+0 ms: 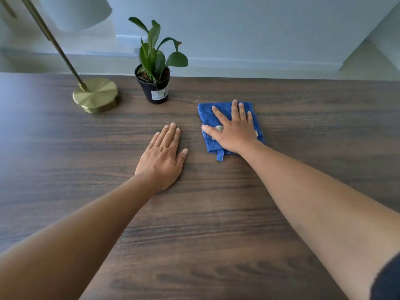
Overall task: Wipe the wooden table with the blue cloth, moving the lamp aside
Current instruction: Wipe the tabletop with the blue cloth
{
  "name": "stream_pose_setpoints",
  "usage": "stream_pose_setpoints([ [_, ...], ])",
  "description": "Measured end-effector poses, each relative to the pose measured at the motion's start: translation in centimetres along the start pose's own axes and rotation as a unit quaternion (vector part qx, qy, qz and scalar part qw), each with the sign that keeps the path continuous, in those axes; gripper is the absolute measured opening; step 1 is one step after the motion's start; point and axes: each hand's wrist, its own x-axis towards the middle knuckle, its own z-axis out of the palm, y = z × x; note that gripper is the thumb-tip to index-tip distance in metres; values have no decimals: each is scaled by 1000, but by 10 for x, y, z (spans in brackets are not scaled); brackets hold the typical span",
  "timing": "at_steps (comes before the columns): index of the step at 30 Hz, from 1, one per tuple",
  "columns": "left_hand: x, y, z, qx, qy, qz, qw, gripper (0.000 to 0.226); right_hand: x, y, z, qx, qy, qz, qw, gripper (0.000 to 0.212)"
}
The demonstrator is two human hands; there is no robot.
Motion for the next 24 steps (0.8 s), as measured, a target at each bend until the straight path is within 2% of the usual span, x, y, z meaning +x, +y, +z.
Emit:
stream_pose_setpoints([
  [8, -1, 0, 1, 13, 13, 1, 1000, 66, 90, -15, -17, 27, 18, -1, 999, 89],
  [18, -4, 4, -3, -13, -13, -7, 1000, 68, 1, -4, 8, 1, 32, -8, 999, 86],
  [24, 30, -8, -20, -92, 14, -62, 994, 59, 9, -18, 3, -24, -3, -59, 998, 75],
])
